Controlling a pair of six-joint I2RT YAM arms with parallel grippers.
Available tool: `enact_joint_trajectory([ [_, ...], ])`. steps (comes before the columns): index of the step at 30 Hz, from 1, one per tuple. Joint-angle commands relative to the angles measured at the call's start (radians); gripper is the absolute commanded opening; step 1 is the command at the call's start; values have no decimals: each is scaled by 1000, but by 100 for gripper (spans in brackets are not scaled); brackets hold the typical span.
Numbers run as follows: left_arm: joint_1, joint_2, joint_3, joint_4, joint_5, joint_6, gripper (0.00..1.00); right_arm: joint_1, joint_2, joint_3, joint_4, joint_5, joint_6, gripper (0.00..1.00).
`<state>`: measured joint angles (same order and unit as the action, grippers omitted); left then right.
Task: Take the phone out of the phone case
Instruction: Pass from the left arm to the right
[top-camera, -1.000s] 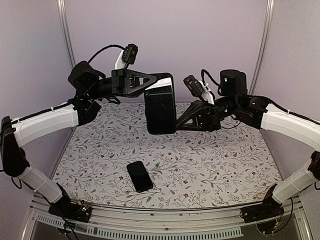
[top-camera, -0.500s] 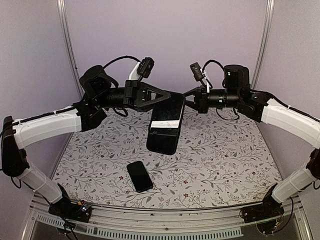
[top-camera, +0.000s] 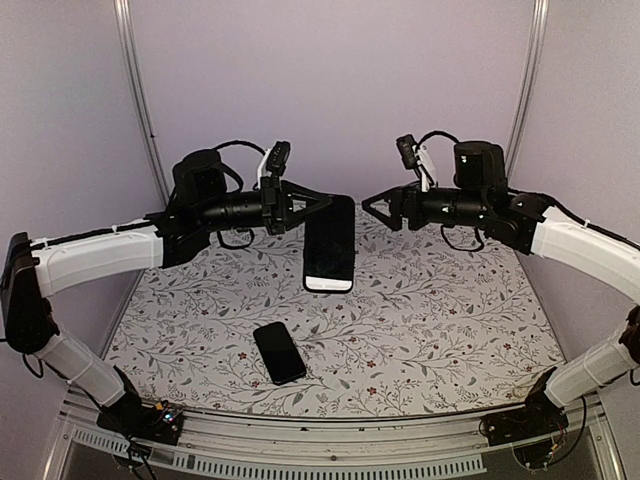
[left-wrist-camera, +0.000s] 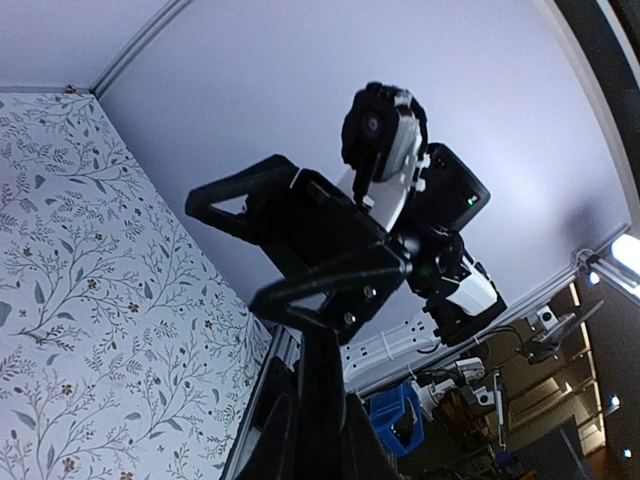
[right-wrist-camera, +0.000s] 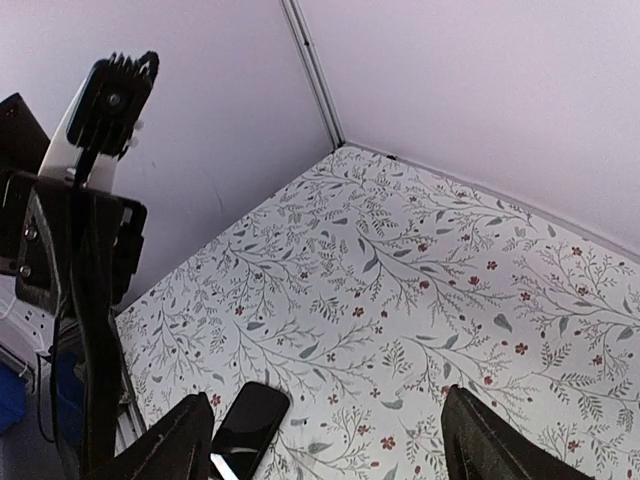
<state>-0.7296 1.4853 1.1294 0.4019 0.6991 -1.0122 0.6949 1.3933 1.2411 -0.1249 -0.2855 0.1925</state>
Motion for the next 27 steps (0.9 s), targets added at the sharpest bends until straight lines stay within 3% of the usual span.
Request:
enact_joint_trajectory([
  [1,10,20,48,37,-70,33,0,-8,-83,-65,-59,-136,79,90],
  [5,10,67,95,55,14,71,0,-49,-118,-59,-87,-363,124,96],
  [10,6,102,138,48,140,118,0,-104,-128,-21,-137,-575,161,93],
  [17,-27,116,162,54,217,139,0,-104,-98,21,-156,-648,191,83],
  [27,-63,165,202,58,224,138,0,-87,-15,120,-247,-661,151,58],
])
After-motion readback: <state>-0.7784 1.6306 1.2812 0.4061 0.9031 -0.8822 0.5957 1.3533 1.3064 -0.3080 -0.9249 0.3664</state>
